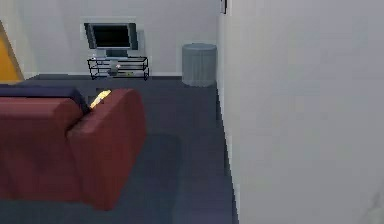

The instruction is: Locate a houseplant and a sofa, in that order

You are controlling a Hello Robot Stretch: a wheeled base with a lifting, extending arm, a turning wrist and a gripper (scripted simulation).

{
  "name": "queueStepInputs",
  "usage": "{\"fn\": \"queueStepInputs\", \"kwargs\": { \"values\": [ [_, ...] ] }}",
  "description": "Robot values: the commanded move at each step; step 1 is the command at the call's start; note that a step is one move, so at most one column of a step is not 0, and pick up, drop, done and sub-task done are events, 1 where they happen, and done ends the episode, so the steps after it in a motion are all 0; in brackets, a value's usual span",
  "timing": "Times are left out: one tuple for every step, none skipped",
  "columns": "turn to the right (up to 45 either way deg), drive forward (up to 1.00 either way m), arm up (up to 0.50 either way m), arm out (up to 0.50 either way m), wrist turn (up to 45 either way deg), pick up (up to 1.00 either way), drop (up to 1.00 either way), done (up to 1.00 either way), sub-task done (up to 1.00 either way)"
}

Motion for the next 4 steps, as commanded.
{"fn": "queueStepInputs", "kwargs": {
  "values": [
    [0.0,0.45,0.0,0.0,0.0,0.0,0.0,0.0,0.0],
    [-9.0,0.0,0.0,0.0,0.0,0.0,0.0,0.0,0.0],
    [0.0,0.15,0.0,0.0,0.0,0.0,0.0,0.0,0.0],
    [-45.0,0.0,0.0,0.0,0.0,0.0,0.0,0.0,0.0]
  ]
}}
